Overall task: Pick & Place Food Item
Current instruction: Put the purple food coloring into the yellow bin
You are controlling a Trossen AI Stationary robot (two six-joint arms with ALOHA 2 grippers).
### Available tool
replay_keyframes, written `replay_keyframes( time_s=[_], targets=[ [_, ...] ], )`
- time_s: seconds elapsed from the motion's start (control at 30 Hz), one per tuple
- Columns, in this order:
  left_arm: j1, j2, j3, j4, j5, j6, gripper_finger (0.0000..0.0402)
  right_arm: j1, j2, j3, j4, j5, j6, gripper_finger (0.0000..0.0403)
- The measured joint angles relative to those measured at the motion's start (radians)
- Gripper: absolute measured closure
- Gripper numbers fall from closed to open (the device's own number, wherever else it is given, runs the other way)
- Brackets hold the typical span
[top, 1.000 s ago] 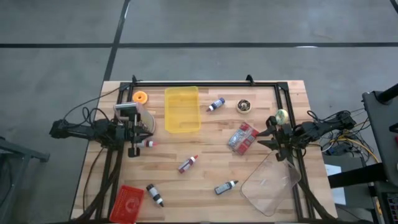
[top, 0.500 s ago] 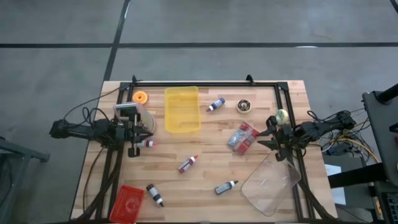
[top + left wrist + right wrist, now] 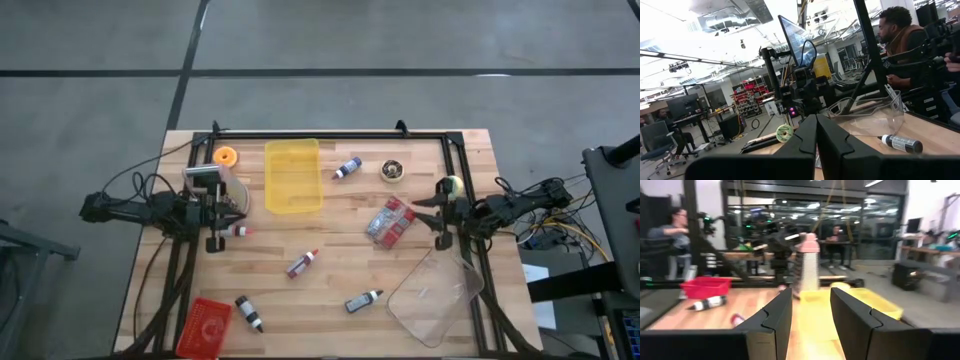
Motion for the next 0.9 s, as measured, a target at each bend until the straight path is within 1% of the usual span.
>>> replay_keyframes(
  time_s=[0.1, 0.3, 0.43, 0.53, 0.63, 0.7, 0.77, 0.9],
  targets=[
    [0.0, 0.0, 0.0, 0.0, 0.0, 0.0, 0.0388, 0.0, 0.0, -0.001, -0.001, 0.0, -0.021, 0.0273],
    [0.0, 0.0, 0.0, 0.0, 0.0, 0.0, 0.0388, 0.0, 0.021, -0.002, -0.005, 0.001, 0.01, 0.0273],
    [0.0, 0.0, 0.0, 0.0, 0.0, 0.0, 0.0388, 0.001, 0.054, -0.001, -0.005, 0.045, 0.012, 0.0273],
    [0.0, 0.0, 0.0, 0.0, 0.0, 0.0, 0.0388, 0.0, 0.088, 0.003, -0.005, 0.076, 0.019, 0.0273],
    [0.0, 0.0, 0.0, 0.0, 0.0, 0.0, 0.0388, -0.004, 0.121, 0.012, -0.001, 0.079, 0.039, 0.0273],
    [0.0, 0.0, 0.0, 0.0, 0.0, 0.0, 0.0388, -0.013, 0.15, 0.024, -0.002, 0.079, 0.086, 0.0273],
    [0.0, 0.0, 0.0, 0.0, 0.0, 0.0, 0.0388, -0.026, 0.186, 0.041, -0.002, 0.08, 0.132, 0.0273],
    [0.0, 0.0, 0.0, 0.0, 0.0, 0.0, 0.0388, -0.059, 0.282, 0.095, -0.005, 0.079, 0.142, 0.0273]
  ],
)
